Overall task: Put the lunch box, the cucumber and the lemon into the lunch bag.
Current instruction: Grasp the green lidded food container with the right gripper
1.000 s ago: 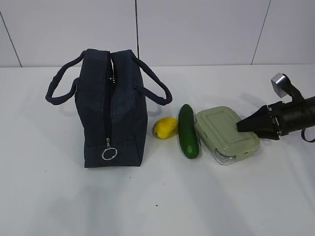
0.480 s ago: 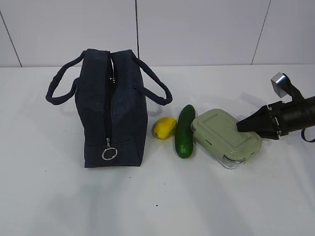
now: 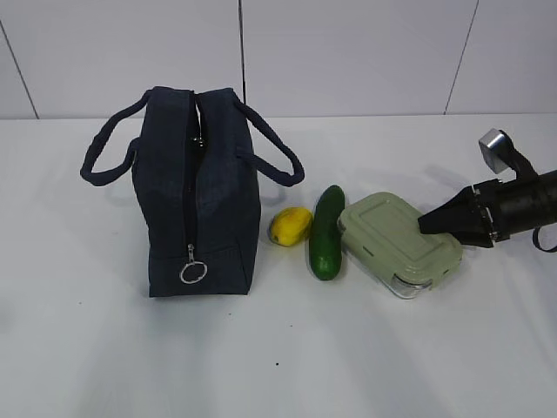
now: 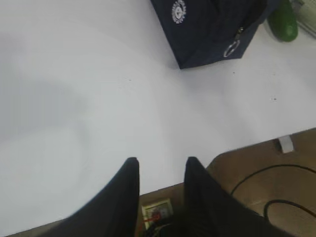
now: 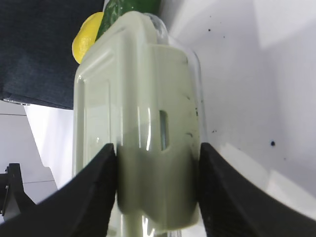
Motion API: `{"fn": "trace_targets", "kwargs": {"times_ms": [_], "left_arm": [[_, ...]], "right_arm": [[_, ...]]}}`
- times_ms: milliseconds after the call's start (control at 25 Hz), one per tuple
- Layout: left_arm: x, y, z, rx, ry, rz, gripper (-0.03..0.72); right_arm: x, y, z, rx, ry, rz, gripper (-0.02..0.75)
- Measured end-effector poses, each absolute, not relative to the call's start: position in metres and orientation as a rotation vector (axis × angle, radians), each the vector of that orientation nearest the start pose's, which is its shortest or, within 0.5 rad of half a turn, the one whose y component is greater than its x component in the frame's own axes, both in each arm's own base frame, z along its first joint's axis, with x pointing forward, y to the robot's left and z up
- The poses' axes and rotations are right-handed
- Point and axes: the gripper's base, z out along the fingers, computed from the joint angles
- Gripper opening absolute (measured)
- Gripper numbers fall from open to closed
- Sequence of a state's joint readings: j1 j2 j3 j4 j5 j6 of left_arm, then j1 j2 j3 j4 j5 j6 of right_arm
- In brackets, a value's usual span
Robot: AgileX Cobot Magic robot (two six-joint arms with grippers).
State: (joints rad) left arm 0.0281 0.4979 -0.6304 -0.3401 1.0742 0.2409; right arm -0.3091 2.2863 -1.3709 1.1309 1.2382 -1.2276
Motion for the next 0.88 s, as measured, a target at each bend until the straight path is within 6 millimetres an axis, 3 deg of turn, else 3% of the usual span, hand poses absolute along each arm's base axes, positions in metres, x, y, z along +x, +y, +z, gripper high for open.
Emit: {"fn": "trace_targets", "kwargs": {"times_ms": [320, 520, 680, 880], "left_arm": [[0.13, -0.038, 0.295, 0.264, 2.455, -0.545, 0.279], [0.179, -0.041, 0.299, 0.298, 2.431, -0.612, 0.349], [0.22, -0.047, 0.302, 0.343, 2.398, -0.691, 0.36], [0.265, -0.074, 0.298, 0.457, 2.389, -0.715, 0.363]], "right_arm": [[0.398, -0.045, 0.094, -0.281, 2.468, 1.333, 0.376], [0.398, -0.045, 0.094, -0.279, 2.468, 1.334, 0.375], [0.398, -0.045, 0.094, -0.276, 2.47, 1.335, 0.375], [0.398, -0.045, 0.094, -0.277, 2.469, 1.337, 0.375]]}}
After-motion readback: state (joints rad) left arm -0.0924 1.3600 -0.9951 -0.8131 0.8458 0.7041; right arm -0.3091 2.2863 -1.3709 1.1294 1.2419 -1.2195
